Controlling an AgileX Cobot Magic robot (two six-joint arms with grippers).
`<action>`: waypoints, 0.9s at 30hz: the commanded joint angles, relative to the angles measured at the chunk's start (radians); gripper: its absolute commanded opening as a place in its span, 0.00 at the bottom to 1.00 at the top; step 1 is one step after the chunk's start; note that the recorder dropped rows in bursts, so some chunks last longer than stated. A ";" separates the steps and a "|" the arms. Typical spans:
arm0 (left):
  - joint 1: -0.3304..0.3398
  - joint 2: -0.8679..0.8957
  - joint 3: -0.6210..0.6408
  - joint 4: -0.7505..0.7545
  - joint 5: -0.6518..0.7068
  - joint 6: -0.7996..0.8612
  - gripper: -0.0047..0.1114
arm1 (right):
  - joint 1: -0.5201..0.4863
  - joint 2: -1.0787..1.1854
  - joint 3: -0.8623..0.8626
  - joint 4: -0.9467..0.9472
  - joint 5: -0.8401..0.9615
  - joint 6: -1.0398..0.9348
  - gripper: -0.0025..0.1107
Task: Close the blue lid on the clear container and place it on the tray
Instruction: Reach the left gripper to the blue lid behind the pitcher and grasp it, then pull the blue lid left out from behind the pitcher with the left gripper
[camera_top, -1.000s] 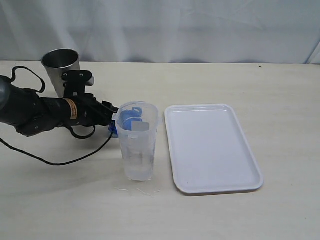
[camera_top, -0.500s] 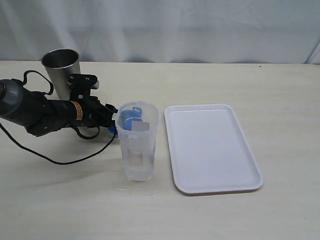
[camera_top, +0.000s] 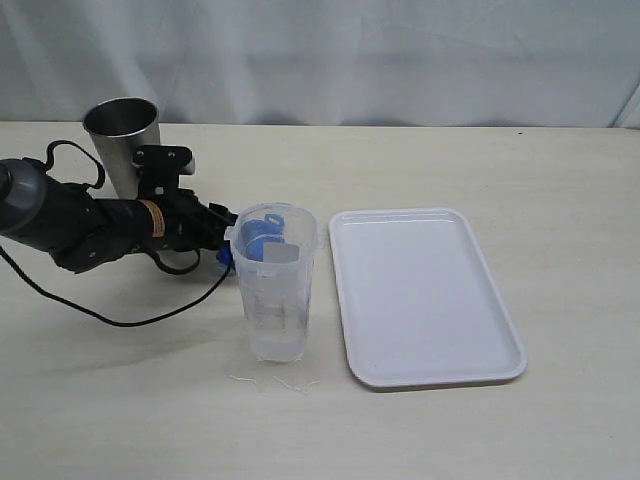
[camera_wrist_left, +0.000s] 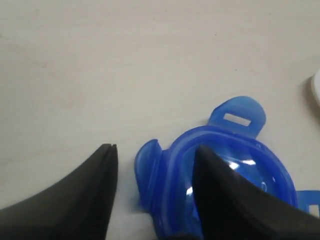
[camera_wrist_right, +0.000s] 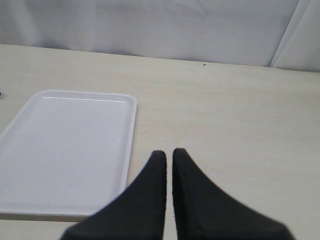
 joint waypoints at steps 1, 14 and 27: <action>0.005 0.002 -0.006 -0.042 -0.038 0.001 0.42 | -0.003 -0.005 0.002 0.008 -0.003 0.000 0.06; 0.005 0.017 -0.006 -0.056 -0.007 0.022 0.37 | -0.003 -0.005 0.002 0.008 -0.003 0.000 0.06; 0.005 0.010 -0.006 -0.016 0.002 0.022 0.08 | -0.003 -0.005 0.002 0.008 -0.003 0.000 0.06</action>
